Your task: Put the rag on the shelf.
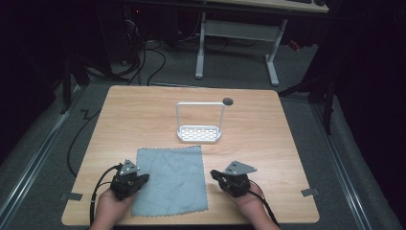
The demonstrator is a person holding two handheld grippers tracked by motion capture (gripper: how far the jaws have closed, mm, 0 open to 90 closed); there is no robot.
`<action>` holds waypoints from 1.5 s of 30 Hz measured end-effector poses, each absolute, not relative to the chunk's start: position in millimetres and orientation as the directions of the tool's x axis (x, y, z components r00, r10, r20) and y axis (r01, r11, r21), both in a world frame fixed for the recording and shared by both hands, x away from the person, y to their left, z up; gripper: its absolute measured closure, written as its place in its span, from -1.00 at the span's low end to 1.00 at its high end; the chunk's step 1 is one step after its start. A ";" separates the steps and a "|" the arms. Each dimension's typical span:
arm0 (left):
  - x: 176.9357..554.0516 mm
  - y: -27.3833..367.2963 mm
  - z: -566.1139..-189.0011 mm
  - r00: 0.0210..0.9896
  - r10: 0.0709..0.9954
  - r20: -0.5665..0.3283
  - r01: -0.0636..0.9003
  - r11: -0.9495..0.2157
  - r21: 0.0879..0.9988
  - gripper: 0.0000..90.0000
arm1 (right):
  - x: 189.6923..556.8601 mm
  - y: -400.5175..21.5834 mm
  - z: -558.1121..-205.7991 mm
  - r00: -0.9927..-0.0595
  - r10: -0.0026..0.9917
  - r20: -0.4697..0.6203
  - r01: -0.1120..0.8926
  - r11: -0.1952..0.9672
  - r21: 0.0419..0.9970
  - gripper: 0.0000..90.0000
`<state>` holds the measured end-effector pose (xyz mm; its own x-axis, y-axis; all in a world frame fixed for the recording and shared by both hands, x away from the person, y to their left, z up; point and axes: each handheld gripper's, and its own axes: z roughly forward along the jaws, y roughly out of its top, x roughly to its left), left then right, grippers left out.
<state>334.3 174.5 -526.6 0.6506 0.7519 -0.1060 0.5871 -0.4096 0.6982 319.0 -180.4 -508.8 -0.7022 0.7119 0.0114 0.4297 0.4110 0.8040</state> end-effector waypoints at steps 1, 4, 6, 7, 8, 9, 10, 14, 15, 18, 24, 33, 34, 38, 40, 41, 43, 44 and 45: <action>333.9 173.6 -526.4 0.654 0.750 -0.097 0.582 -0.417 0.698 1.00 | 327.9 -163.8 -511.1 -0.719 0.695 -0.008 0.422 0.446 0.789 0.94; 334.2 174.3 -526.7 0.656 0.748 -0.103 0.582 -0.414 0.700 1.00 | 339.1 -148.7 -515.5 -0.728 0.686 -0.021 0.428 0.478 0.767 0.98; 334.3 174.7 -527.0 0.657 0.747 -0.106 0.581 -0.412 0.702 1.00 | 350.0 -139.1 -520.8 -0.727 0.685 -0.036 0.439 0.504 0.744 1.00; 334.0 174.7 -527.0 0.661 0.743 -0.105 0.579 -0.416 0.702 1.00 | 355.7 -136.3 -524.4 -0.723 0.690 -0.041 0.453 0.518 0.725 1.00; 333.8 174.6 -526.8 0.663 0.741 -0.105 0.578 -0.419 0.700 1.00 | 357.8 -136.1 -527.1 -0.725 0.687 -0.045 0.459 0.530 0.713 1.00; 333.6 174.5 -526.8 0.665 0.739 -0.106 0.578 -0.420 0.700 1.00 | 357.2 -136.8 -528.5 -0.727 0.686 -0.042 0.458 0.529 0.714 1.00; 333.4 174.0 -526.9 0.667 0.737 -0.112 0.579 -0.418 0.700 1.00 | 356.7 -137.9 -528.5 -0.729 0.684 -0.044 0.455 0.531 0.715 1.00; 332.0 170.2 -527.0 0.680 0.724 -0.118 0.574 -0.425 0.700 1.00 | 350.7 -142.6 -527.8 -0.733 0.679 -0.049 0.453 0.541 0.709 1.00; 331.2 167.2 -527.1 0.685 0.719 -0.122 0.572 -0.426 0.701 1.00 | 348.4 -145.2 -528.1 -0.734 0.678 -0.047 0.452 0.539 0.711 1.00; 329.2 157.6 -527.6 0.703 0.699 -0.131 0.562 -0.432 0.705 1.00 | 341.4 -155.3 -527.8 -0.730 0.681 -0.047 0.456 0.537 0.710 1.00; 326.9 131.3 -528.9 0.746 0.650 -0.141 0.531 -0.454 0.716 1.00 | 326.9 -187.8 -528.3 -0.707 0.705 -0.047 0.468 0.516 0.717 1.00; 321.6 84.3 -530.1 0.807 0.569 -0.157 0.485 -0.488 0.725 1.00 | 308.3 -237.9 -526.1 -0.663 0.747 -0.045 0.507 0.493 0.707 1.00; 321.6 84.3 -530.1 0.807 0.569 -0.157 0.485 -0.488 0.725 1.00 | 308.3 -237.9 -526.1 -0.663 0.747 -0.045 0.507 0.493 0.707 1.00; 314.8 76.4 -530.2 0.827 0.543 -0.146 0.461 -0.506 0.729 1.00 | 299.0 -254.3 -527.8 -0.642 0.766 -0.019 0.521 0.455 0.722 1.00; 313.9 76.4 -530.1 0.830 0.539 -0.141 0.456 -0.511 0.729 1.00 | 297.1 -256.1 -528.4 -0.633 0.774 0.003 0.533 0.433 0.727 0.99; 314.3 77.2 -530.1 0.831 0.537 -0.142 0.455 -0.511 0.729 1.00 | 297.0 -255.9 -528.1 -0.634 0.773 0.005 0.535 0.434 0.725 0.97; 314.8 79.5 -529.9 0.827 0.546 -0.135 0.453 -0.504 0.735 0.92 | 297.3 -256.3 -527.3 -0.630 0.776 0.003 0.529 0.427 0.733 0.91; 315.4 81.1 -529.7 0.822 0.555 -0.129 0.453 -0.499 0.739 0.88 | 296.9 -257.2 -525.7 -0.626 0.779 0.006 0.527 0.418 0.739 0.87; 319.9 88.3 -528.4 0.801 0.585 -0.128 0.462 -0.467 0.754 0.78 | 297.3 -260.9 -522.9 -0.618 0.786 0.008 0.515 0.397 0.760 0.81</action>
